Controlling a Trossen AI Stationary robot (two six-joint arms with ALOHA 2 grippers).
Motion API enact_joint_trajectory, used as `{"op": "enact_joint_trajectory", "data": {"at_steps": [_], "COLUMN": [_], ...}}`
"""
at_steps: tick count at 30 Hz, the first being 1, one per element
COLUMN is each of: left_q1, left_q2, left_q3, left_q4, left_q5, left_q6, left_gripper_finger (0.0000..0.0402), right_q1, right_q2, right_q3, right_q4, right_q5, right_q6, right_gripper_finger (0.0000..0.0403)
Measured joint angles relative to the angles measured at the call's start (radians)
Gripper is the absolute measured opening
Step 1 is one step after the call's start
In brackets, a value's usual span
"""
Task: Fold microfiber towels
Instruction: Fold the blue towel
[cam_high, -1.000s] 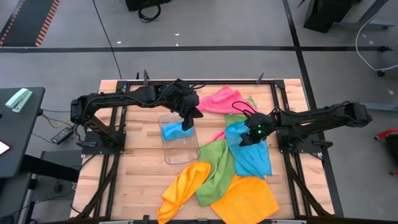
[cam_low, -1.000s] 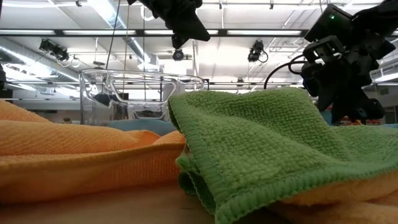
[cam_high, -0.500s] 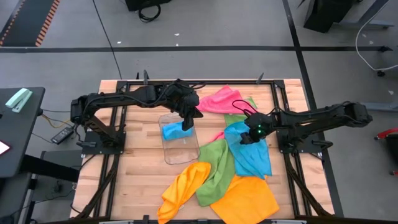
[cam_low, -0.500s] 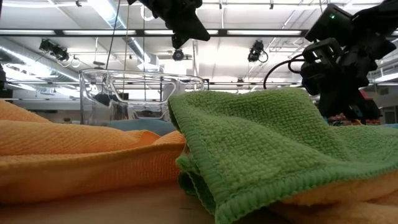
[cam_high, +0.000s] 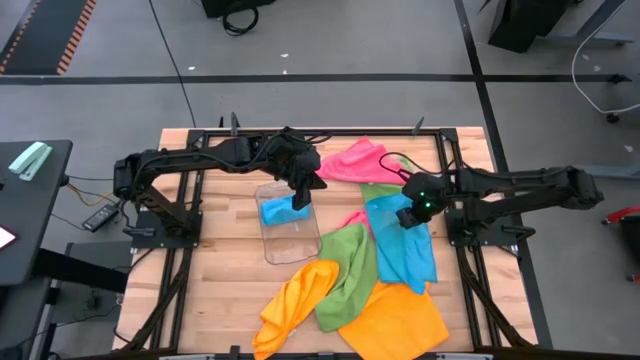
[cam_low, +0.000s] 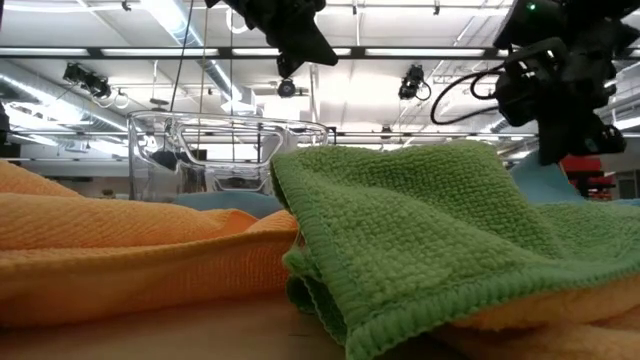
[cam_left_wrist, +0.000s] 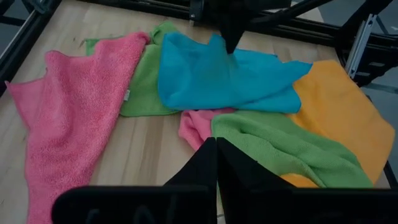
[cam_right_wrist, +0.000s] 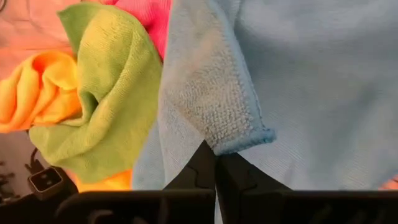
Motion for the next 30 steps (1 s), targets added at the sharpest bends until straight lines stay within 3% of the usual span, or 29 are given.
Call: {"op": "enact_joint_trajectory", "data": {"at_steps": [7,14,30], "left_q1": [0.000,0.000,0.000], "left_q2": [0.000,0.000,0.000], "left_q3": [0.000,0.000,0.000], "left_q4": [0.051,0.069,0.067], "left_q5": [0.000,0.000,0.000], "left_q6": [0.000,0.000,0.000], "left_gripper_finger": [0.0025,0.0013,0.0016], "right_q1": [-0.078,-0.158,-0.312], "right_q2": [0.000,0.000,0.123], "right_q3": [0.068,0.097,0.097], "right_q4": [-0.228,-0.353,-0.404], "right_q5": [0.000,0.051,0.128], "right_q6": [-0.077,-0.162,-0.358], "right_gripper_finger": [0.0002,0.0002,0.0001]}}
